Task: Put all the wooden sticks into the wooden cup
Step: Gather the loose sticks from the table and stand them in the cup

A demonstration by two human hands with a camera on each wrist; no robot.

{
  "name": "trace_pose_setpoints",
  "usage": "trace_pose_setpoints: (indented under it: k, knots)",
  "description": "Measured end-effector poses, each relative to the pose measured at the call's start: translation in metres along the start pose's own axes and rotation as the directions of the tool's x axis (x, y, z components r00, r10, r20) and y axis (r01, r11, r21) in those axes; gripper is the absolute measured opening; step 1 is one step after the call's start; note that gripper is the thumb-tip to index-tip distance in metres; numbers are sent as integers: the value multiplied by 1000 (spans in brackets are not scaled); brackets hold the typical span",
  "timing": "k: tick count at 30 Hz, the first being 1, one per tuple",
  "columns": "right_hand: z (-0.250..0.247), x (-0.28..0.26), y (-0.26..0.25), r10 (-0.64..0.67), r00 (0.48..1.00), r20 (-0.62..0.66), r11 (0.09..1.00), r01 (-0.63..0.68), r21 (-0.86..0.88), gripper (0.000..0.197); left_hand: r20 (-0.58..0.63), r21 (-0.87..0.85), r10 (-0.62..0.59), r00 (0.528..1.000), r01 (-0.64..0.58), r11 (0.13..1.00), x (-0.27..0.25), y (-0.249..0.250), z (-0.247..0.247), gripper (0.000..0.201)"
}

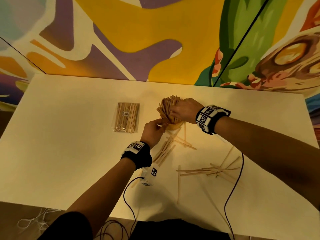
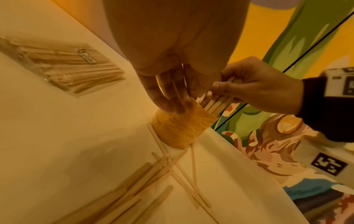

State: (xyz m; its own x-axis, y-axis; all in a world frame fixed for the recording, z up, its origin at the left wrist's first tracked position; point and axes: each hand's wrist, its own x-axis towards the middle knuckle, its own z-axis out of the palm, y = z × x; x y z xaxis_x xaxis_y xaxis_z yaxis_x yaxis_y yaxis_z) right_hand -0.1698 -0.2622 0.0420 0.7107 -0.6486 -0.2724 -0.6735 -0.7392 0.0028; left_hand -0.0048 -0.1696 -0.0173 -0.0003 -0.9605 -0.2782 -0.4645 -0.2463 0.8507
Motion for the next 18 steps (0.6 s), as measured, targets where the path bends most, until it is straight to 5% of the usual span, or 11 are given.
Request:
trace_pose_setpoints:
  k: [3,9,14,18]
  knots:
    - [5,3,-3,-39,998,40,988,45,-148,29,2,-13,1,1000,-1,1000,-1,-1,-1,19]
    - [14,7,-4,23,999,49,989,-15,-150,23,20,-56,18,1000,-17,998,-1,-1,-2,20]
    - [3,-1,-2,67,998,-1,998,-67,23,41,-24,-131,38,999,-41,990,-19,-4,-15,22]
    - [-9,-17,1,132,990,-50,986,-126,110,56,6,-15,-17,1000,17,1000,-49,-33,-23,17]
